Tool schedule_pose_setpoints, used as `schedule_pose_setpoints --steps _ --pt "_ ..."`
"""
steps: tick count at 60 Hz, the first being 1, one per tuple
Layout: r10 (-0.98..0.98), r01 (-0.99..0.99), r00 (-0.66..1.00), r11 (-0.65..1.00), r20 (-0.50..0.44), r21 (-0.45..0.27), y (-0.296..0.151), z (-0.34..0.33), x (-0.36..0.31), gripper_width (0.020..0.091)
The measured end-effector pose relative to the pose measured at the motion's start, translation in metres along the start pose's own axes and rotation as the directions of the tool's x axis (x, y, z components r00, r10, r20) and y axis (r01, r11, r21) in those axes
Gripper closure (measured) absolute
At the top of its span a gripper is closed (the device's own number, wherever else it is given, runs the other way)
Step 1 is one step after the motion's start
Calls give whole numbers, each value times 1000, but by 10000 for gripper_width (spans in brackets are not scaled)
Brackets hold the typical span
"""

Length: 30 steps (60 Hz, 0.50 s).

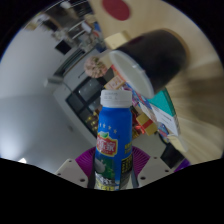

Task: Pour water

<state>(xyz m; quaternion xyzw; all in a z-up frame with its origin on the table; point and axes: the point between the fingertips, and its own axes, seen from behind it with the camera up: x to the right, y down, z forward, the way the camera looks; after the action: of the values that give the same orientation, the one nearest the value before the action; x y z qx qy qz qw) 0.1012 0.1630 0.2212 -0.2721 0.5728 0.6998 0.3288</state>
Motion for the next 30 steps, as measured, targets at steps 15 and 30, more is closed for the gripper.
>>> schedule_pose_setpoints --steps 15,30 --pt "-892 892 450 446 48 -75 50 -15 -109 599" --pt "-741 785 -595 -619 -311 -26 -134 -86 -212 587"
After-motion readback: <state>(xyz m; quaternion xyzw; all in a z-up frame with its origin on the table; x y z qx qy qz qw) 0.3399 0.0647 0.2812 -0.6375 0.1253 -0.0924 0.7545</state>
